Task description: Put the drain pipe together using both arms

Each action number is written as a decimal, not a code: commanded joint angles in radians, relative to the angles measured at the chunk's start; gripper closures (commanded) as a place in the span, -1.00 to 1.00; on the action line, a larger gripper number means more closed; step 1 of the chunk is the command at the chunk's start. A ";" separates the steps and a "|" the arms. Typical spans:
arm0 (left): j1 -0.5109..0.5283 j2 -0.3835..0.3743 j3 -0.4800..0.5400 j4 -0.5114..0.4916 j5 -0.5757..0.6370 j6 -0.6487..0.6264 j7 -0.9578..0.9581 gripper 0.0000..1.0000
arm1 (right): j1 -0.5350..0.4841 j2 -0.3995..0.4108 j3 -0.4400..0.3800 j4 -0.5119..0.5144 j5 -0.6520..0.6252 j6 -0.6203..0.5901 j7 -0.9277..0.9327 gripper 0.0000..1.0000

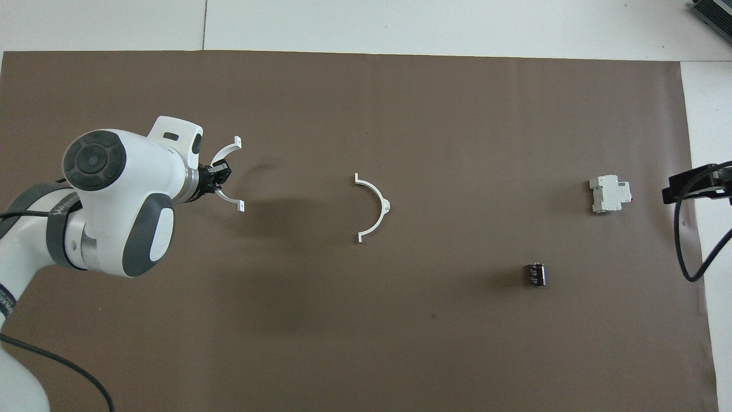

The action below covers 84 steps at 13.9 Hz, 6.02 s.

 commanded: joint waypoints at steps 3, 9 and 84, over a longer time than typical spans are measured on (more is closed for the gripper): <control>-0.119 0.009 0.015 0.034 0.021 -0.022 -0.163 1.00 | -0.002 -0.026 0.005 -0.028 0.003 -0.004 0.018 -1.00; -0.236 0.167 0.018 0.164 0.073 -0.018 -0.303 1.00 | -0.002 -0.028 0.007 -0.032 0.004 0.003 0.018 -1.00; 0.255 -0.109 0.018 0.132 0.081 -0.397 0.638 -1.00 | 0.000 -0.029 0.007 -0.038 0.007 0.019 0.021 -1.00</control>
